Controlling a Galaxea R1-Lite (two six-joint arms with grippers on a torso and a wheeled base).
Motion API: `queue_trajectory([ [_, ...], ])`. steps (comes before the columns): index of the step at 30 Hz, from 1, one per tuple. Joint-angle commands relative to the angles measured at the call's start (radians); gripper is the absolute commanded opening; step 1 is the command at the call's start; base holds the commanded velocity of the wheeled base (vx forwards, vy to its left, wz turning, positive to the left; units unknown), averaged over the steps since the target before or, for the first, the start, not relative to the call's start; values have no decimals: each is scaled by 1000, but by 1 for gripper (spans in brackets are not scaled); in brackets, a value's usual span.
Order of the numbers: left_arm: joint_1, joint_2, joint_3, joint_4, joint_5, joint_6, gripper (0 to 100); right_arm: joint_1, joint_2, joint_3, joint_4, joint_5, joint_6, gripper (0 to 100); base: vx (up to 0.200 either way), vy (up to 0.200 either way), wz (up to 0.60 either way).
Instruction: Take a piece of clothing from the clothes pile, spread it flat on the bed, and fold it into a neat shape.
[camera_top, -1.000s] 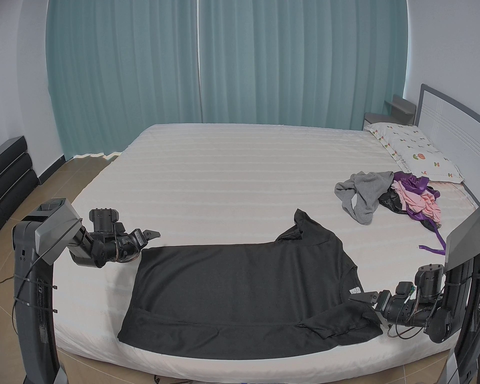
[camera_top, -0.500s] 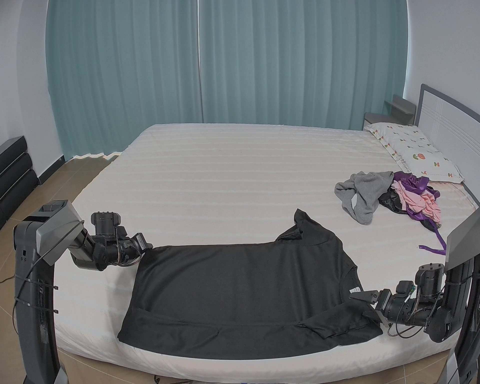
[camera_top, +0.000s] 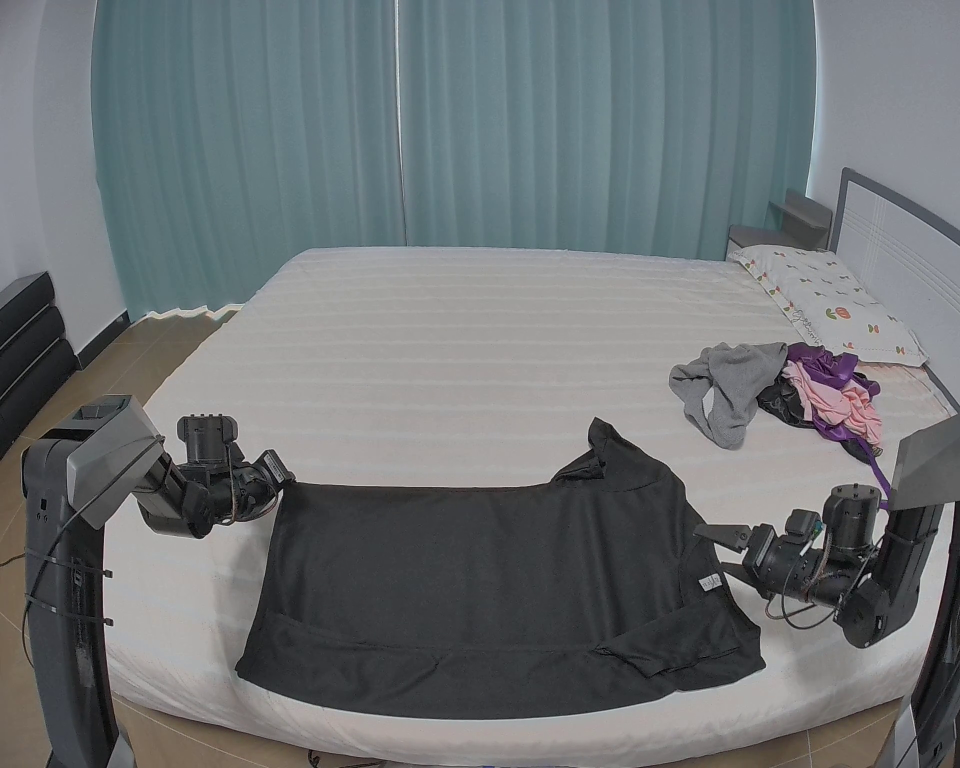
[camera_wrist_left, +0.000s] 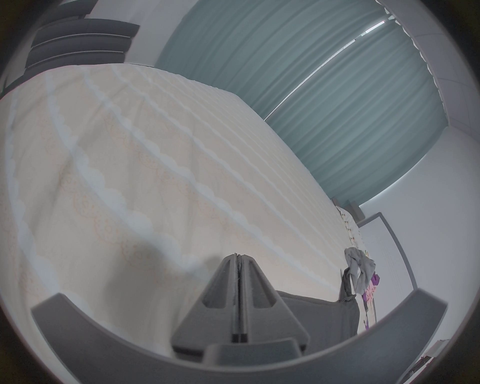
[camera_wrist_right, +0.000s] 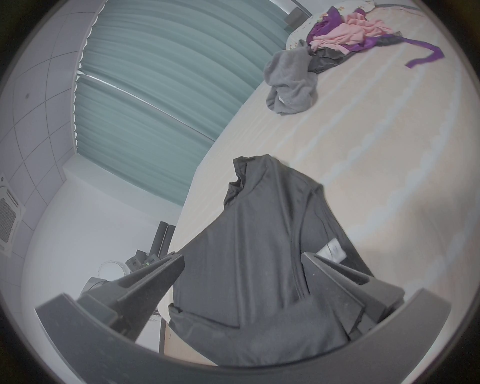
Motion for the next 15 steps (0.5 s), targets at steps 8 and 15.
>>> queue_trajectory([
  [8,-5,-75,26,-23,17,-107,0,24,82,-583,546,-42,-125,100,0,0,0],
  [15,-8,-94,50,-26,17,-109,0,47,213,-878,749,-157,-200,100,0,0,0],
])
